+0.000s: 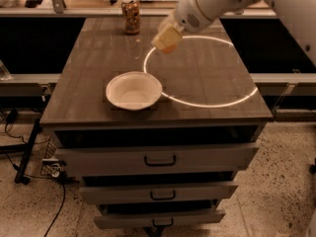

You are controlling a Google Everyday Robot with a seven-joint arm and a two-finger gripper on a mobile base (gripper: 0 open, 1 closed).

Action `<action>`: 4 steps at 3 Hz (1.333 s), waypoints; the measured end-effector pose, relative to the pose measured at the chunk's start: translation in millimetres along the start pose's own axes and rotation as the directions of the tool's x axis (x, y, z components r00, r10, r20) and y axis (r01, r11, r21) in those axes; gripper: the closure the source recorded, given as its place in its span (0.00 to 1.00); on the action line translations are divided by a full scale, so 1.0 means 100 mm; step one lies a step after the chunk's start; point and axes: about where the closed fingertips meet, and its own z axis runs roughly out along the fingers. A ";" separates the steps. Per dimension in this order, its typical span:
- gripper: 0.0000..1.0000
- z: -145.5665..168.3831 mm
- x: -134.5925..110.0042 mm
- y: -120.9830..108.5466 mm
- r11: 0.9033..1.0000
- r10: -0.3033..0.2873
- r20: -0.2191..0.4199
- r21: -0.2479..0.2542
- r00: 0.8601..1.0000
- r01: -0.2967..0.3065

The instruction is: Pick orange from paper bowl and place on counter

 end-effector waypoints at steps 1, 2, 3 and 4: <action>1.00 0.12 0.36 -0.26 0.998 0.049 0.005 0.036 0.999 -0.049; 0.74 0.28 0.81 -0.40 0.991 0.125 -0.025 0.047 0.992 -0.124; 0.43 0.39 0.98 -0.43 0.987 0.155 -0.040 0.038 0.987 -0.154; 0.20 0.43 1.03 -0.44 0.986 0.165 -0.047 0.036 0.985 -0.164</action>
Offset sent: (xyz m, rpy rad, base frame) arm 0.0542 -0.0851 -0.0926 0.0269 0.0876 -0.1922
